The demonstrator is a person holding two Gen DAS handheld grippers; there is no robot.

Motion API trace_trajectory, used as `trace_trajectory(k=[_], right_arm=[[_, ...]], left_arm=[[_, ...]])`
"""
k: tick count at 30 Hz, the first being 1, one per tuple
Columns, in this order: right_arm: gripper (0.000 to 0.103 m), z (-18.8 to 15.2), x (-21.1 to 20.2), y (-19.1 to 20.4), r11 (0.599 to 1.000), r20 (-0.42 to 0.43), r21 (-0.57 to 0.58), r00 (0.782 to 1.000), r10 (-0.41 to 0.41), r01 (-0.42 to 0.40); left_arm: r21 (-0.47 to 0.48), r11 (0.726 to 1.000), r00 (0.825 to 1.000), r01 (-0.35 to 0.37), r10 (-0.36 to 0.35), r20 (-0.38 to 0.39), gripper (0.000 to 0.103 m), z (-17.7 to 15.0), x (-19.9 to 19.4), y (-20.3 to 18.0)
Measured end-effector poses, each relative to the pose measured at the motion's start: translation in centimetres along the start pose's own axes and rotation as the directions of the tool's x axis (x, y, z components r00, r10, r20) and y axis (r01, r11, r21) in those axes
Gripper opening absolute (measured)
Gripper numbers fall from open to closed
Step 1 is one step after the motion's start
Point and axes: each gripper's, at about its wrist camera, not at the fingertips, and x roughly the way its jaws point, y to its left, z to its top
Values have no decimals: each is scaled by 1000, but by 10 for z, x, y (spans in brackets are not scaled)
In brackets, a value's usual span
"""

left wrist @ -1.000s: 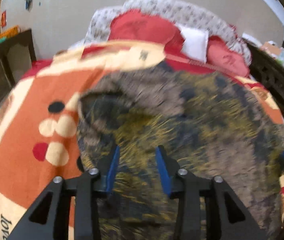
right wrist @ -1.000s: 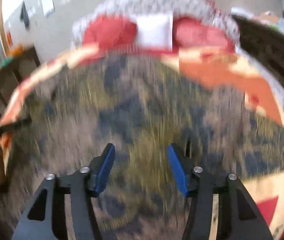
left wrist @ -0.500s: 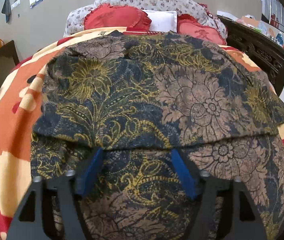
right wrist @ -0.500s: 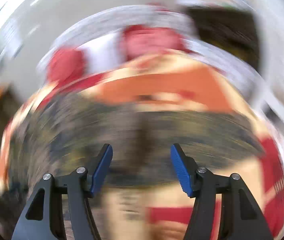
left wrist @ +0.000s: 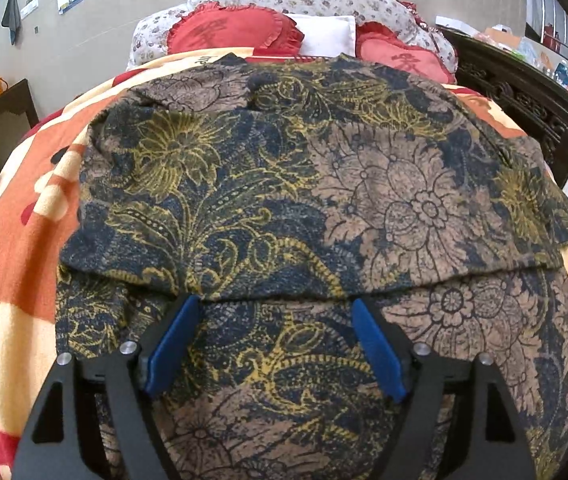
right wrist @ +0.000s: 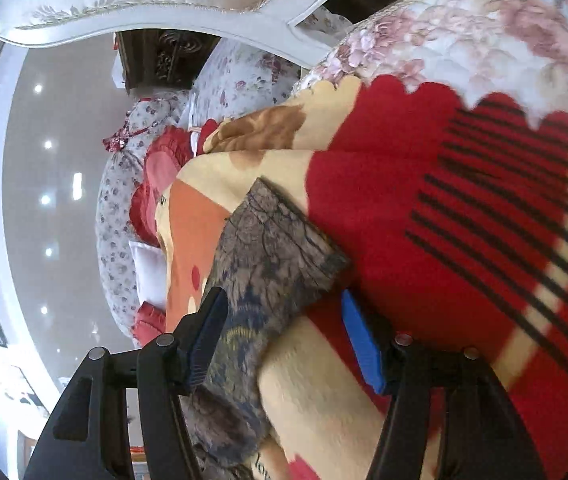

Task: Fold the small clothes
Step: 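Grasp the other sleeve cuff with the right tool, then fold the held sleeve across the shirt body toward the left tool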

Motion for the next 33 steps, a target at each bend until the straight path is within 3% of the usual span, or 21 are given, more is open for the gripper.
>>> trace_trajectory(k=[3, 7, 8, 10, 17, 21, 22, 24, 27, 29, 33], right_arm=[[61, 4, 7, 0, 999, 29, 26, 999, 20, -21], [30, 6, 3, -2, 998, 63, 55, 998, 27, -30], [19, 6, 1, 0, 999, 65, 38, 997, 30, -32], [7, 6, -9, 13, 999, 88, -29, 996, 22, -20], [5, 13, -88, 99, 942, 233, -331, 972, 29, 52], [5, 12, -131, 158, 864, 302, -491, 952, 46, 114], [5, 4, -138, 177, 828, 315, -545, 948, 56, 132], [5, -12, -138, 199, 786, 292, -607, 953, 84, 117], [5, -58, -118, 238, 694, 192, -718, 973, 129, 50], [5, -108, -90, 267, 601, 85, -799, 986, 141, -17], [5, -215, -35, 298, 413, -138, -892, 981, 135, -183]], left_arm=[[4, 1000, 1000, -5, 5, 0, 83, 0, 0, 0], [4, 1000, 1000, -6, 6, -1, 83, 0, 1, 0], [4, 1000, 1000, -6, 6, 0, 83, 0, 1, 0], [4, 1000, 1000, -6, 6, 0, 84, 0, 1, 0], [3, 1000, 1000, -5, 5, 1, 84, 0, 0, 0], [-1, 1000, 1000, 1, -1, 2, 84, 0, 1, 1], [-3, 1000, 1000, 2, -2, 2, 84, -1, 0, 1], [-1, 1000, 1000, 0, 0, 2, 84, -1, 0, 0], [3, 1000, 1000, 5, -5, -2, 84, 1, -1, 0], [-1, 1000, 1000, 26, -26, -8, 84, 8, -8, 2], [-88, 985, 987, 150, -144, 75, 84, 34, -42, 16]])
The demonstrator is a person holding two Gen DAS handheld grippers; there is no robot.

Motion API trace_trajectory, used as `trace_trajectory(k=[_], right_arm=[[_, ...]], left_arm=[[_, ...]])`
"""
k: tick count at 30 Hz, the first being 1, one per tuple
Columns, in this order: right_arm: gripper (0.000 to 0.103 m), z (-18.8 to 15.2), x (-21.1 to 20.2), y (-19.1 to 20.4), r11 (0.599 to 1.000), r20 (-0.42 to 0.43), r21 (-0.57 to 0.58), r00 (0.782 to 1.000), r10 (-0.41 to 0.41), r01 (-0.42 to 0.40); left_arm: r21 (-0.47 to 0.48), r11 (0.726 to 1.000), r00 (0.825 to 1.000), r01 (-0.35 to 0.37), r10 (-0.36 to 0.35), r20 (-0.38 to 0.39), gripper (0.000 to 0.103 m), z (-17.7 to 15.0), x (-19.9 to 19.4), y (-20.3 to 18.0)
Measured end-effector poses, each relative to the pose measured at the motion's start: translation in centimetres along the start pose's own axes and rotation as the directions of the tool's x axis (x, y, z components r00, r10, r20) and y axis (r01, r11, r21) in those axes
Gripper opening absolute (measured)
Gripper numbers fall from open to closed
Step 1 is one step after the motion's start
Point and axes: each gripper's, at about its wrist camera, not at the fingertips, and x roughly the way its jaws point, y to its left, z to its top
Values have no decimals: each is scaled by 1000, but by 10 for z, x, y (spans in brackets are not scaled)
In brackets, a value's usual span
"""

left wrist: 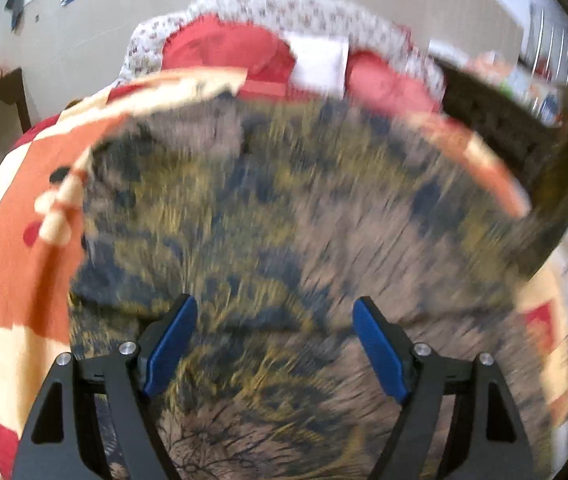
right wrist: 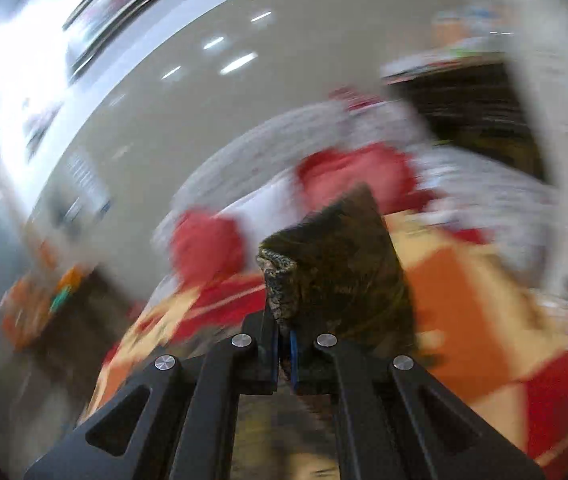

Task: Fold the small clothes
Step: 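Fold the held sleeve across the shirt body toward the left tool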

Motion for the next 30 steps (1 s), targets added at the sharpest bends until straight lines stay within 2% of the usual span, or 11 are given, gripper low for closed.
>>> trace_trajectory(k=[2, 4, 8, 12, 14, 20, 24, 26, 27, 29, 30], right_arm=[[5, -29, 42, 49, 991, -82, -73, 991, 110, -116], [5, -67, 79, 75, 982, -167, -75, 973, 159, -174], [5, -140, 125, 90, 987, -299, -67, 947, 118, -144], [5, -190, 136, 97, 985, -367, -109, 926, 84, -133], [5, -201, 133, 100, 980, -372, -143, 925, 73, -135], [5, -211, 125, 119, 952, -355, -280, 935, 12, -119], [5, -218, 126, 125, 944, -342, -315, 939, -19, -96], [8, -222, 118, 128, 935, -346, -348, 936, -64, -65], [9, -224, 115, 130, 930, -346, -363, 935, -78, -56], [16, -228, 105, 132, 922, -342, -384, 934, -108, -34], [19, -229, 99, 132, 921, -340, -388, 934, -112, -30]], left_arm=[[-58, 995, 997, 79, -79, 13, 86, 21, -9, 3], [-108, 985, 991, 136, -136, 7, 88, 40, -9, 6], [-225, 958, 975, 180, -204, -87, 88, 62, 16, 9], [-356, 885, 906, 299, -380, -186, 88, 60, 49, -2], [-380, 865, 882, 328, -424, -206, 88, 60, 60, -12], [-380, 869, 836, 316, -444, -322, 88, 54, 94, -46], [-385, 878, 843, 286, -421, -335, 86, 46, 106, -54], [-391, 872, 847, 293, -427, -318, 81, 43, 105, -53], [-385, 874, 848, 295, -425, -315, 72, 41, 104, -54], [-365, 881, 846, 302, -424, -322, 40, 37, 104, -55], [-354, 884, 838, 306, -427, -341, 14, 33, 105, -57]])
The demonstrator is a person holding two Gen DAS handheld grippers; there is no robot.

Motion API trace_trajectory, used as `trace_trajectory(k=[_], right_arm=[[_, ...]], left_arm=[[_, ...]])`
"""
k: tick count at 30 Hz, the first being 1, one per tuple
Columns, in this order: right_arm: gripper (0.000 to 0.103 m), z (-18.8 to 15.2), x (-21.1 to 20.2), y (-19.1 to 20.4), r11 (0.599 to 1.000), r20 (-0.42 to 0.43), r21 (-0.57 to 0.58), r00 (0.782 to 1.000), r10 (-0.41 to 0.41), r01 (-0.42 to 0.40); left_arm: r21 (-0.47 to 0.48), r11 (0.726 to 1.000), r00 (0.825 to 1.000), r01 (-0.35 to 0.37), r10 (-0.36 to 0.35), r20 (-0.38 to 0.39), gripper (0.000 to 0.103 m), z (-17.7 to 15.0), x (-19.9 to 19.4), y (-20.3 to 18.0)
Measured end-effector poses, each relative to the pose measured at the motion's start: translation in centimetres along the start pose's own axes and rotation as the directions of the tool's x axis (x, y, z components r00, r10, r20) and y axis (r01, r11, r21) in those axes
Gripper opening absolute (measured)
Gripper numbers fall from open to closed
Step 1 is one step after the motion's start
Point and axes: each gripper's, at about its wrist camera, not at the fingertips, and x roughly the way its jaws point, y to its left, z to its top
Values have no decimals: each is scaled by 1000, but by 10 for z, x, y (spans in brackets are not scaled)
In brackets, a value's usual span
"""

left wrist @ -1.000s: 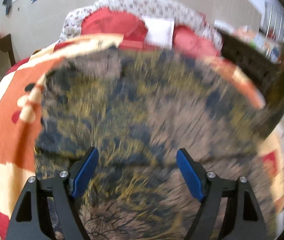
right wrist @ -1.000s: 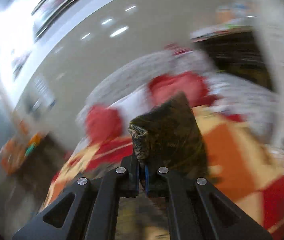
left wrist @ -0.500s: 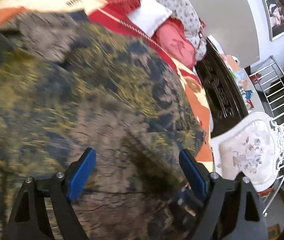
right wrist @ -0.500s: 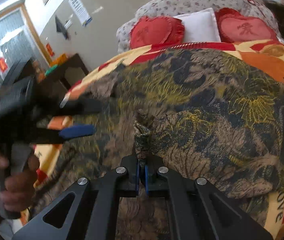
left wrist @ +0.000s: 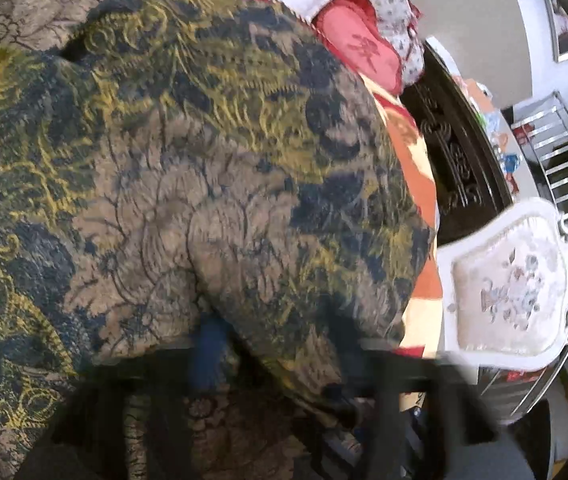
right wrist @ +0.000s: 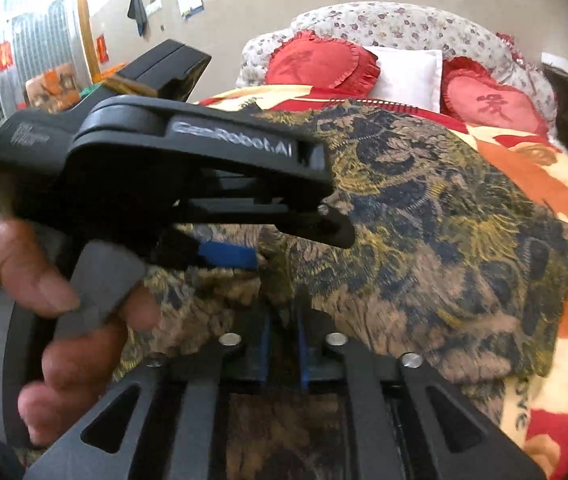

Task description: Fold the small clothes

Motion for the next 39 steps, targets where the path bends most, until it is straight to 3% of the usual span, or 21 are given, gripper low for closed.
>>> trace_trajectory(k=[1, 6, 9, 10, 12, 13, 14, 19, 22, 25, 27, 30, 33, 35, 39], right_arm=[[19, -6, -6, 1, 1000, 3, -2, 1000, -8, 8], [19, -33, -28, -1, 999, -10, 52, 1000, 1, -1], [24, -45, -37, 9, 1000, -15, 30, 1000, -2, 2], [26, -50, -35, 12, 1000, -26, 17, 999, -22, 22], [26, -59, -24, 17, 998, -71, -6, 995, -64, 63], [26, -62, -18, 18, 997, -92, -17, 992, -82, 80], [26, -61, -17, 20, 996, -94, -23, 992, -89, 87], [26, -64, -19, 19, 997, -89, -11, 993, -80, 80], [26, -64, -19, 13, 998, -87, 18, 995, -55, 57], [26, -65, -18, 11, 998, -90, 25, 995, -49, 52], [26, -65, -18, 12, 998, -92, 21, 994, -52, 55], [26, -65, -18, 12, 998, -91, 25, 994, -52, 54], [26, -65, -18, 12, 998, -91, 25, 994, -52, 54], [26, -65, -18, 12, 998, -92, 25, 994, -52, 54], [26, -64, -17, 10, 998, -93, 33, 995, -44, 47]], left_arm=[[13, 1000, 1000, -7, 7, -13, 8, -4, 3, 0], [139, 989, 997, -50, 42, 62, 10, -27, -6, -11], [166, 983, 993, -74, 57, 108, 36, -36, -11, -13], [165, 983, 991, -80, 59, 123, 36, -38, -14, -11], [158, 982, 986, -104, 80, 149, 32, -36, -15, -10], [157, 982, 985, -106, 82, 153, 14, -32, -15, -10], [161, 981, 985, -111, 87, 147, 5, -28, -15, -12], [217, 968, 985, -128, 99, 139, 3, -22, -21, -23], [272, 959, 984, -81, 33, 177, 3, -29, -49, -45], [346, 936, 970, -60, -27, 243, 3, -35, -93, -68], [373, 923, 948, -97, -28, 318, 3, -34, -133, -72], [341, 927, 919, -158, 11, 394, 3, -23, -180, -55], [280, 929, 894, -243, 102, 435, 3, -12, -205, -23], [225, 938, 894, -264, 150, 422, 3, -5, -207, 2], [127, 950, 911, -285, 227, 344, 3, 1, -183, 59]])
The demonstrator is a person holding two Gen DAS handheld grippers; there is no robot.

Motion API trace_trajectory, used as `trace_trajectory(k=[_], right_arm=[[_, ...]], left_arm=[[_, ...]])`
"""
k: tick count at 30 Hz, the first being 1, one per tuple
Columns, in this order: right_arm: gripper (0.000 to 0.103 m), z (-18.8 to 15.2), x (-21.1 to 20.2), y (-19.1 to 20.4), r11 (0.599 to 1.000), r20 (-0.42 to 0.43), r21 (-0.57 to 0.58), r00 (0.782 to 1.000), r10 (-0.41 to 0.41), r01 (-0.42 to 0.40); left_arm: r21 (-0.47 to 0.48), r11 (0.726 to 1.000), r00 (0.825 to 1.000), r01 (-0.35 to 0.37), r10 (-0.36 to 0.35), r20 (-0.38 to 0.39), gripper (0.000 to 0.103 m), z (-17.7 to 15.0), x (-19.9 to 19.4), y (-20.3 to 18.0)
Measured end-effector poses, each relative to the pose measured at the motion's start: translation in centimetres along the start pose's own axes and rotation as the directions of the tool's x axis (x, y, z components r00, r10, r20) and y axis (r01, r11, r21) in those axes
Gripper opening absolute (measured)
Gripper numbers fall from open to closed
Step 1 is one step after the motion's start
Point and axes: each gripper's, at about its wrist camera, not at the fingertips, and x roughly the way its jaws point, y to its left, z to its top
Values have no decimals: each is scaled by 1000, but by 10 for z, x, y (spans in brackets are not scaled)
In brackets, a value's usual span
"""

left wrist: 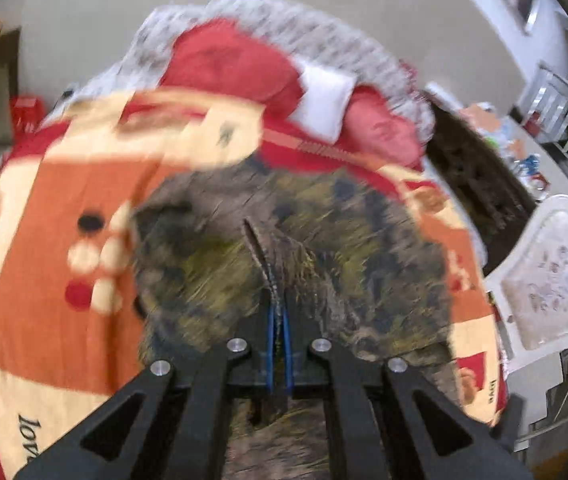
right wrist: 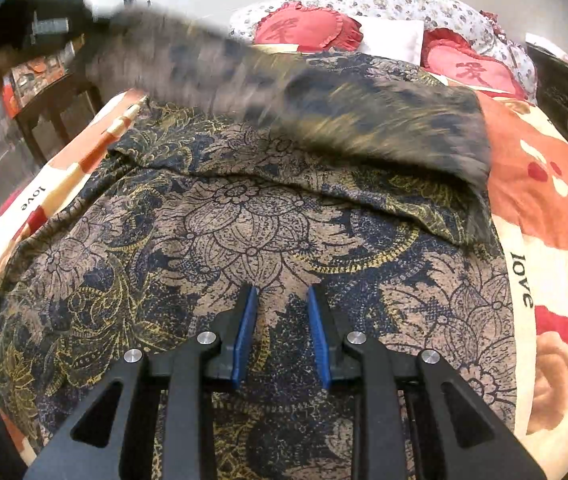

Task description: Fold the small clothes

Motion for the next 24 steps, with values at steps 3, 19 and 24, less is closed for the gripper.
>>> trace_trajectory(k=[3, 19, 24], right_arm=[[26, 0, 0, -1, 1000, 0, 9, 1000, 9, -9], [28, 0, 2, -2, 1000, -4, 13, 1000, 14, -14], [43, 4, 5, -3, 996, -25, 28, 996, 82, -81]], left_arm=[[-24, 999, 999, -42, 41, -27, 3, -17, 14, 18], [-122, 964, 972, -235, 237, 2, 50, -31, 19, 49], [-14, 981, 964, -194, 193, 185, 70, -37, 6, 0]])
